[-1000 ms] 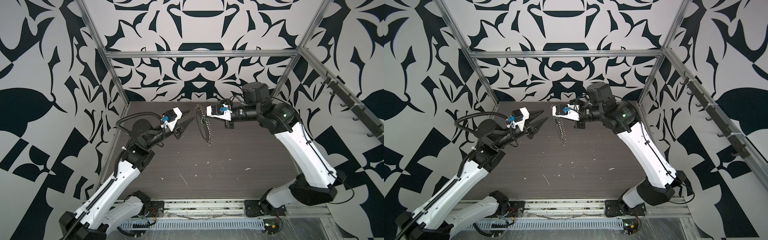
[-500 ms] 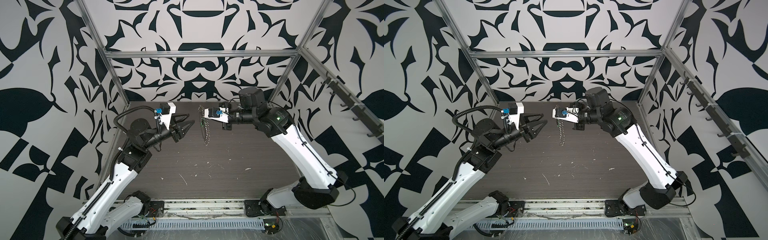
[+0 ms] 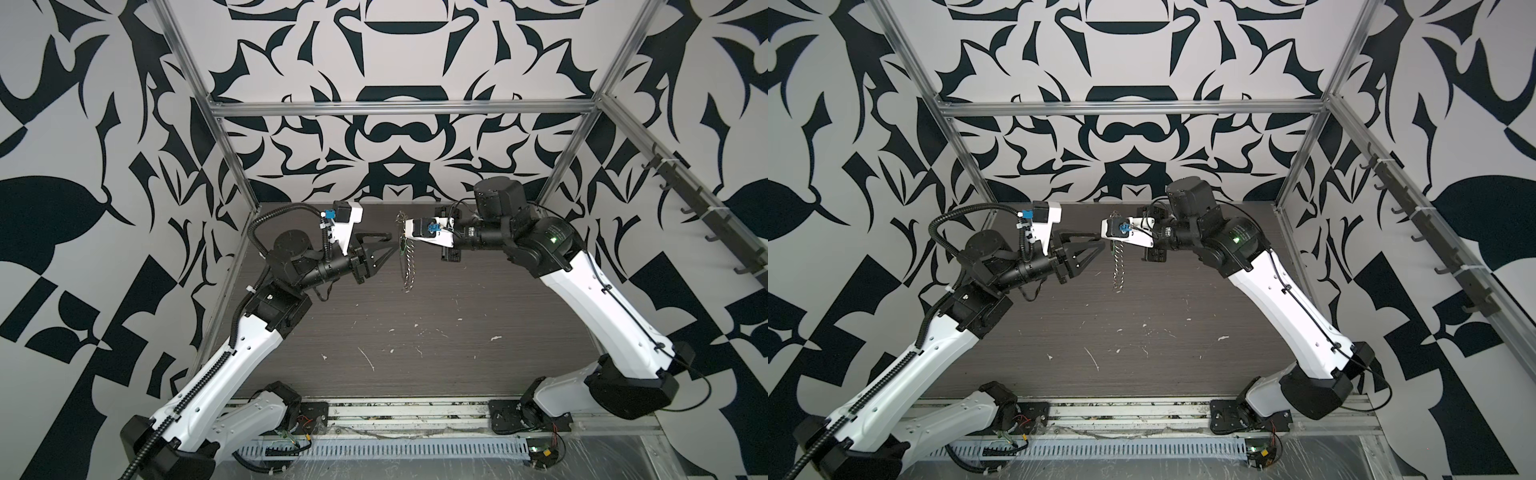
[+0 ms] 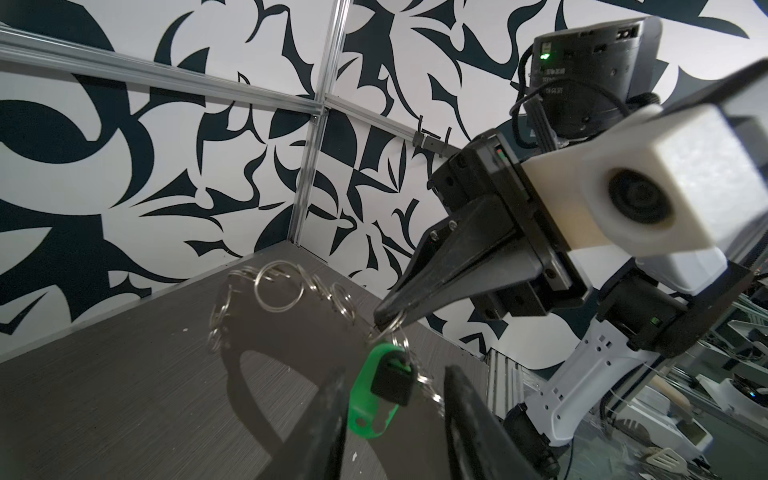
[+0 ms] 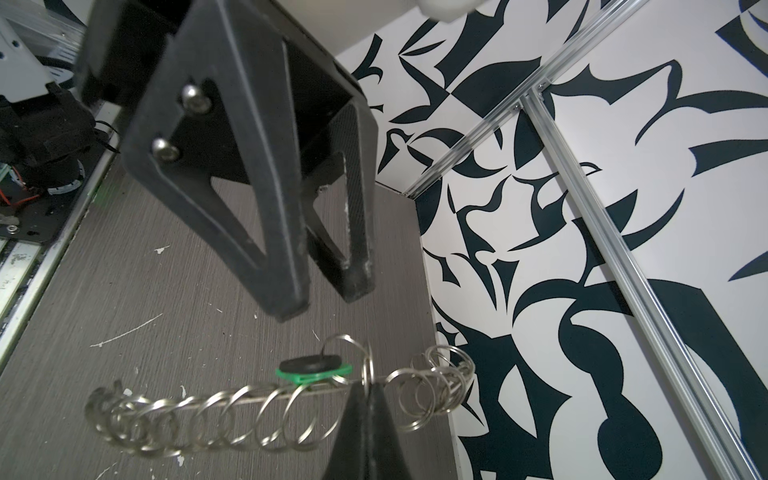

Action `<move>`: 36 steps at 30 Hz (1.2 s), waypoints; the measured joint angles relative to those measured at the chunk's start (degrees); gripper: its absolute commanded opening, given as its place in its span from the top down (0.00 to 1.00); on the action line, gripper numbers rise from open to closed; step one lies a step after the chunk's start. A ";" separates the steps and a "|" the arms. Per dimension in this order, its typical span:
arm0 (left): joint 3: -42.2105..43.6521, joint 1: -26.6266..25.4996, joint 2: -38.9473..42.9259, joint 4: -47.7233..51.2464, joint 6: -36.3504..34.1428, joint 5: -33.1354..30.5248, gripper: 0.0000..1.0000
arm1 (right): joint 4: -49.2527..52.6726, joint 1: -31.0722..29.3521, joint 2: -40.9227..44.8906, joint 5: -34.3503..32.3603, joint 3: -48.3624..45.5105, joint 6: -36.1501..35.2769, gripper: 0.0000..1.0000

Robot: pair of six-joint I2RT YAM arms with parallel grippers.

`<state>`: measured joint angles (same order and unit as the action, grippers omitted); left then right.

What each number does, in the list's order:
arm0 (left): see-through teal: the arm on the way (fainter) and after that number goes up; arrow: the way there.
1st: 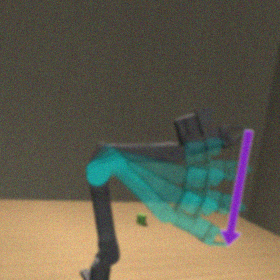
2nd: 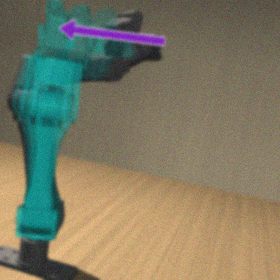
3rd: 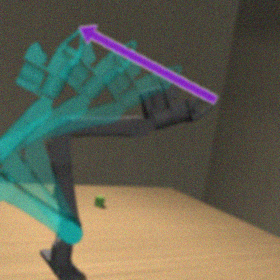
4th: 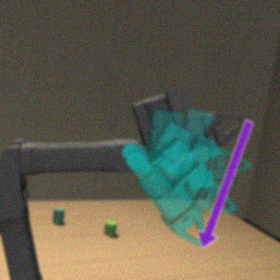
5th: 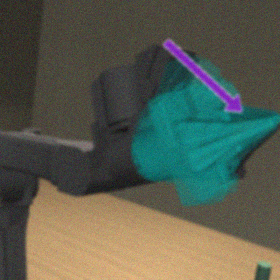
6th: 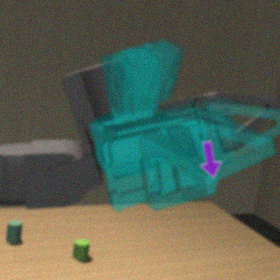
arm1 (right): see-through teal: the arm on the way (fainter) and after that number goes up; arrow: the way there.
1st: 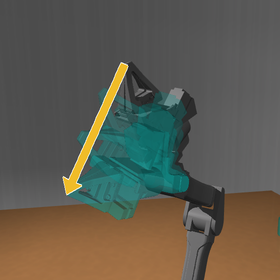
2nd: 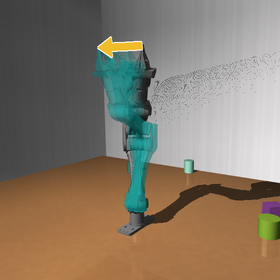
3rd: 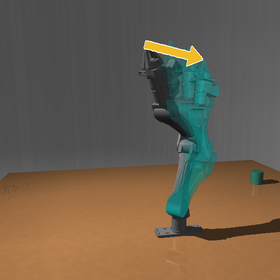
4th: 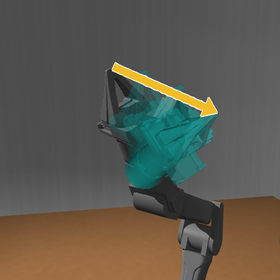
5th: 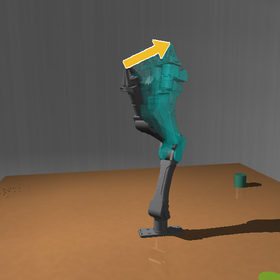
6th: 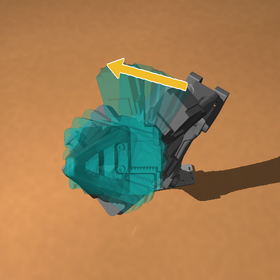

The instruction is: Remove the keys from the keyring

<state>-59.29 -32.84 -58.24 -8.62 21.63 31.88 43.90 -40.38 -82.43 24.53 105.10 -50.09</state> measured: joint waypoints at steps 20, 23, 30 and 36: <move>-0.55 -1.25 -1.95 -0.52 1.44 -0.55 0.75 | 0.85 -1.14 -0.17 -1.75 0.04 -1.03 1.00; -0.70 -1.27 -2.01 -0.50 1.53 -0.57 0.77 | 1.11 -1.31 -0.17 -2.27 0.04 -1.09 1.00; -0.94 -1.31 -2.45 -0.55 1.57 -0.66 0.80 | 1.42 -1.62 -0.17 -3.39 0.04 -1.09 1.00; -1.03 -1.33 -2.78 -0.50 2.10 -1.03 0.87 | 1.68 -1.86 -0.17 -4.24 0.04 -1.09 1.00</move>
<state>-60.31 -34.17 -61.01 -9.13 23.73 30.85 45.58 -42.24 -82.61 20.29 105.14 -51.18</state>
